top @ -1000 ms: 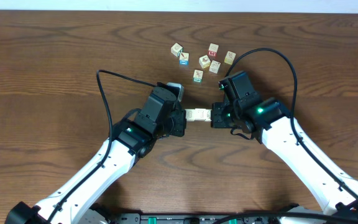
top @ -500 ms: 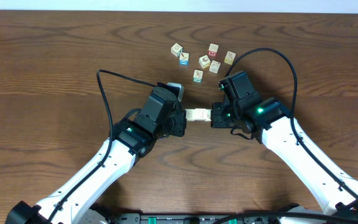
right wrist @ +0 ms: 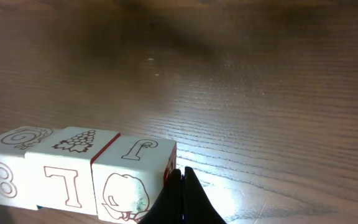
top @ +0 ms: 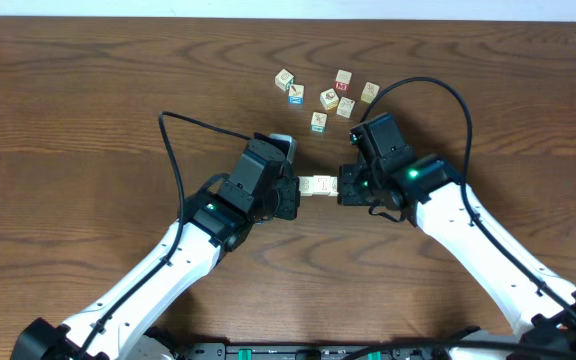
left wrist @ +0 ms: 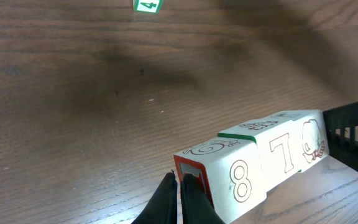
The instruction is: Lift 3 blocks
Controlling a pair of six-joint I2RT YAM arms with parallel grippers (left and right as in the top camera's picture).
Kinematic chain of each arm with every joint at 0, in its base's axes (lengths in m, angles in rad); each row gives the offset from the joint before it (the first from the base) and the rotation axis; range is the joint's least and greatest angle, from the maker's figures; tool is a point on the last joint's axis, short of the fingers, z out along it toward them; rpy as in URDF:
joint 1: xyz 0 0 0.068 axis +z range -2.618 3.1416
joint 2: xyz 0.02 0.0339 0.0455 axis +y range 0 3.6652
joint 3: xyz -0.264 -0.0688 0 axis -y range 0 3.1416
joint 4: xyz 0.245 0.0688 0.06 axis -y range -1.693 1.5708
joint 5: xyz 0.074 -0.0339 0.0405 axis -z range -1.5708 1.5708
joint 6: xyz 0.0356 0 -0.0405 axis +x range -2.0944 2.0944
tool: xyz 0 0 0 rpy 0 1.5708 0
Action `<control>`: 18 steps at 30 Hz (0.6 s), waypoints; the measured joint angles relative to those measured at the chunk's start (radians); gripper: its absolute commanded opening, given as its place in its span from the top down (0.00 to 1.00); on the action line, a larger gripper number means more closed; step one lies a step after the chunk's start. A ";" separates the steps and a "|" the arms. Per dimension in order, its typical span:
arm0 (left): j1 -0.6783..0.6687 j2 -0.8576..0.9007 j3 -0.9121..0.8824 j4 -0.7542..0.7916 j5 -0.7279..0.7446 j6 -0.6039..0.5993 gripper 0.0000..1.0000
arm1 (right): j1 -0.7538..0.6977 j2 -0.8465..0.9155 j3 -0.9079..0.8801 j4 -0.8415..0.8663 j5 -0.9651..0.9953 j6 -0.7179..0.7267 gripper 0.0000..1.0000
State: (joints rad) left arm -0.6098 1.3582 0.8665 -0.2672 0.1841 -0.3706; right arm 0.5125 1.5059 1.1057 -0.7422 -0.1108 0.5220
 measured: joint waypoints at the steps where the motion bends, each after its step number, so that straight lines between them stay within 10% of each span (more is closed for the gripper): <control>1: 0.000 0.002 0.000 -0.001 0.000 0.000 0.93 | 0.000 0.005 0.000 0.000 0.000 0.000 0.99; 18: 0.000 0.032 0.000 0.001 0.000 0.000 0.93 | 0.000 0.017 0.000 -0.001 0.000 0.000 0.99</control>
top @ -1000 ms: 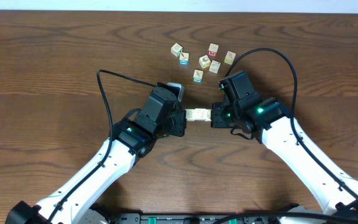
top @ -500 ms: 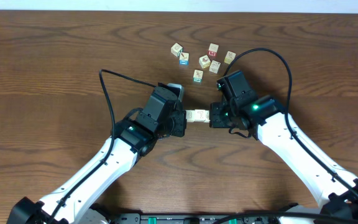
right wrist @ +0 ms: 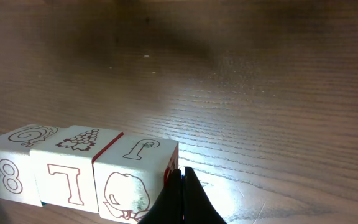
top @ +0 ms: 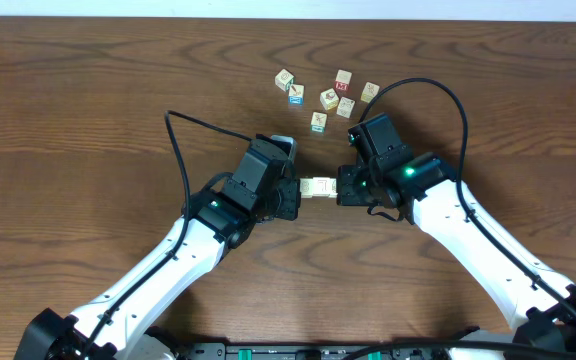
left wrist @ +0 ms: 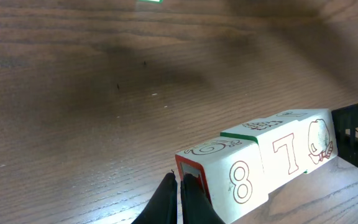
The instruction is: Lift 3 blocks
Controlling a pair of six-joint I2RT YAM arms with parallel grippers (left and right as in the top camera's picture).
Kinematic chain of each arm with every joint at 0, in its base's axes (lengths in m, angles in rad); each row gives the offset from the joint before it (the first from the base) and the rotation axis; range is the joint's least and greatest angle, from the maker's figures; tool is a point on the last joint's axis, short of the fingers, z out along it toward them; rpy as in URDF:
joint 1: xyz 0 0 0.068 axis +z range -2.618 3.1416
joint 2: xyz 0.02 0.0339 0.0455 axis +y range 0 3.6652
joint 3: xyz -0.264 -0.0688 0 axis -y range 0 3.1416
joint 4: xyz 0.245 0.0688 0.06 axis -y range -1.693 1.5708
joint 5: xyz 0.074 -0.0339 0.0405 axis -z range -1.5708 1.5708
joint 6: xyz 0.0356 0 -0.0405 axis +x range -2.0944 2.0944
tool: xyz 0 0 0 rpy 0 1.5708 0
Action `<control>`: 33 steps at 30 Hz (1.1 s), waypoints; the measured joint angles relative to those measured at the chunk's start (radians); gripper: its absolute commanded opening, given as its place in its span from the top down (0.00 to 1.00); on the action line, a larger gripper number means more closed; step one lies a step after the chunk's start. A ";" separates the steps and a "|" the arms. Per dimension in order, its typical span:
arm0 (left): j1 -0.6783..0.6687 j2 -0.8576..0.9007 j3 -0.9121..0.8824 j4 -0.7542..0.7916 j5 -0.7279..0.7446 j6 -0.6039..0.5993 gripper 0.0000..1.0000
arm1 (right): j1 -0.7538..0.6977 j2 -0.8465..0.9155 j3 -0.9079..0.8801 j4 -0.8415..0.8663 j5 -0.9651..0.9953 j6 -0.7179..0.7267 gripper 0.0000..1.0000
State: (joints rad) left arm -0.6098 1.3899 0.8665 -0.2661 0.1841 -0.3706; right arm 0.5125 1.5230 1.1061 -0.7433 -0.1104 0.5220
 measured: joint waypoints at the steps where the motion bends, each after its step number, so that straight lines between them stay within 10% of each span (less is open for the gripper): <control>1: 0.000 0.001 0.000 0.000 0.000 0.000 0.93 | 0.000 0.000 0.000 0.000 0.000 0.000 0.99; 33: 0.000 0.044 0.000 0.000 0.000 -0.004 0.93 | 0.000 0.001 0.000 0.000 0.000 0.004 0.99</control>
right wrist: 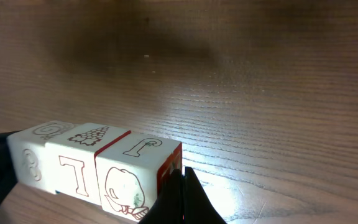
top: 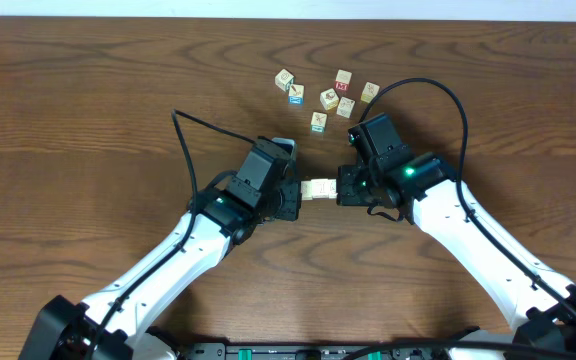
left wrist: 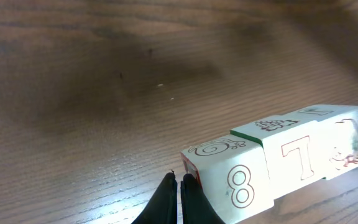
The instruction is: Lift 3 blocks
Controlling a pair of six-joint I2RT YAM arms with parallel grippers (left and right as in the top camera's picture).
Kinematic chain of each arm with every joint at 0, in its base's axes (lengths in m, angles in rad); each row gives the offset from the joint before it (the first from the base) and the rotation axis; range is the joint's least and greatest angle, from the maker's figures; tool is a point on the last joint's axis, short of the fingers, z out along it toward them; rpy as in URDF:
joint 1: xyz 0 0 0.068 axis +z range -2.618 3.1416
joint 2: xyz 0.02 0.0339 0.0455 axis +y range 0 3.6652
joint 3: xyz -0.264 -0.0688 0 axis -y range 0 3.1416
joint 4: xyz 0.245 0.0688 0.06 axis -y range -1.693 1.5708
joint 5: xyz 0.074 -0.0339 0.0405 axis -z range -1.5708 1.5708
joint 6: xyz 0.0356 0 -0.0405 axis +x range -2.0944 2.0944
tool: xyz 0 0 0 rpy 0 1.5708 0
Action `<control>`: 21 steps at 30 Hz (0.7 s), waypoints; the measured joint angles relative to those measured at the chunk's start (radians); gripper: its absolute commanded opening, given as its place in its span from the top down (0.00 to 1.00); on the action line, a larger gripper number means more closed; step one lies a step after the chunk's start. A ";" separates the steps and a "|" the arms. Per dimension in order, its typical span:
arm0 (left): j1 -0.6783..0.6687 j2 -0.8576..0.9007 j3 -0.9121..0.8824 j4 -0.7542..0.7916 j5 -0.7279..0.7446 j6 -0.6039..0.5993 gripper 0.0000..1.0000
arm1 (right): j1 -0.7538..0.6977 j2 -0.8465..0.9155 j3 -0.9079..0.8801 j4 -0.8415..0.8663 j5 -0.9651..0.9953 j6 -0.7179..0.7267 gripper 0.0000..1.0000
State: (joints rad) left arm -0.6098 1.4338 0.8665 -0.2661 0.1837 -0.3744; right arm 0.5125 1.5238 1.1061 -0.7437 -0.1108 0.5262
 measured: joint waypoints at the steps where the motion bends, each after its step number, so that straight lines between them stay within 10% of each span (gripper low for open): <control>1: 0.000 0.005 0.000 0.000 0.000 0.000 0.93 | 0.000 0.002 0.000 0.000 0.000 0.000 0.99; 21: -0.008 0.051 0.000 0.005 -0.007 -0.007 0.93 | 0.000 0.079 0.000 0.008 0.002 0.005 0.99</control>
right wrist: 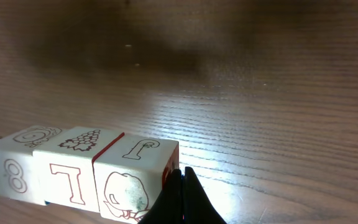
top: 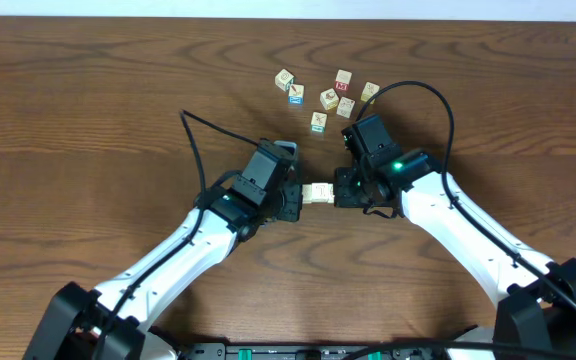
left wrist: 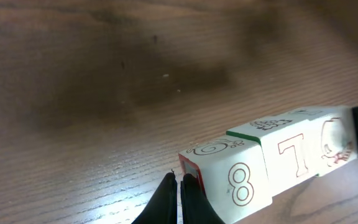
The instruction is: Lift 3 blocks
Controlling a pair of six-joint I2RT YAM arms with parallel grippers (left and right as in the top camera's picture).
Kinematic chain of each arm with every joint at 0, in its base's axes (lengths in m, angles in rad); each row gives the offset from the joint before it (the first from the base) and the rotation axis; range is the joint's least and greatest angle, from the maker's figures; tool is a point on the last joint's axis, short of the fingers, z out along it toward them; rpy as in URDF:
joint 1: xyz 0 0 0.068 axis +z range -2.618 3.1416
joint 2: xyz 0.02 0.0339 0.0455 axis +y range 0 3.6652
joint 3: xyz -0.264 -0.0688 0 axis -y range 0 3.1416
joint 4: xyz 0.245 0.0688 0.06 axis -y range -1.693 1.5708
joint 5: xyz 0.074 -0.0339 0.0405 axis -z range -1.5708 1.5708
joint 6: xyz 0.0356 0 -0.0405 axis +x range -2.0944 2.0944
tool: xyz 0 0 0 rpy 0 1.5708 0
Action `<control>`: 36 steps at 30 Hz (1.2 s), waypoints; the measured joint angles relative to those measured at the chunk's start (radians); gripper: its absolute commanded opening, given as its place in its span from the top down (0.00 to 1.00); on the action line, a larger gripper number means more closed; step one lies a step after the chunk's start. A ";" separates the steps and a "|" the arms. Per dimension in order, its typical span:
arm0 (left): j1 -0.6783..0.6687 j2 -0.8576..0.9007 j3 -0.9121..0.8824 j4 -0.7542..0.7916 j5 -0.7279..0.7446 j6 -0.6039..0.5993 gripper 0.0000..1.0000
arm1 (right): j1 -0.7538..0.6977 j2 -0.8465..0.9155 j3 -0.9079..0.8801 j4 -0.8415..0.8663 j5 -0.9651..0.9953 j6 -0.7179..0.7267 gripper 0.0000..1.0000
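Three white picture-and-number blocks form one row, pressed end to end between my two grippers and held off the table. My left gripper is shut, its fingertips against the red-edged end of the "8" block. Beyond that come the "7" block and the apple block. My right gripper is shut too, pushing on the end of the apple block. The row's shadow lies blurred on the wood well away from it.
Several loose blocks lie scattered at the back of the wooden table, just beyond the right arm. The left arm reaches in from the front left with its cable looping over the wood.
The row stays pinched between the two shut grippers. Table specks have slid further up in both wrist views, and in the overhead view both arms have shifted slightly.
At the oldest moment both shut grippers were pressing the three-block row from its ends, with a green "4" block at the top of the left wrist view. That block then left the view. The grip has held throughout, and the table marks have kept drifting.
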State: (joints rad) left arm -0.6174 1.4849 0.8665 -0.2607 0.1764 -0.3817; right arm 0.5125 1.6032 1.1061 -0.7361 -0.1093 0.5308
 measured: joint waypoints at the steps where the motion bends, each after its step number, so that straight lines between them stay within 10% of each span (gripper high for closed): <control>1: -0.002 0.006 0.000 0.000 0.000 -0.005 0.93 | 0.000 0.001 0.000 0.000 0.004 0.000 0.99; 36: -0.008 0.034 0.000 0.018 -0.033 -0.041 0.93 | 0.000 0.047 0.000 0.021 -0.003 0.003 0.99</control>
State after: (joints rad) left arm -0.6250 1.5188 0.8665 -0.2424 0.1436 -0.4229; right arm 0.5125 1.6497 1.1061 -0.7151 -0.1120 0.5335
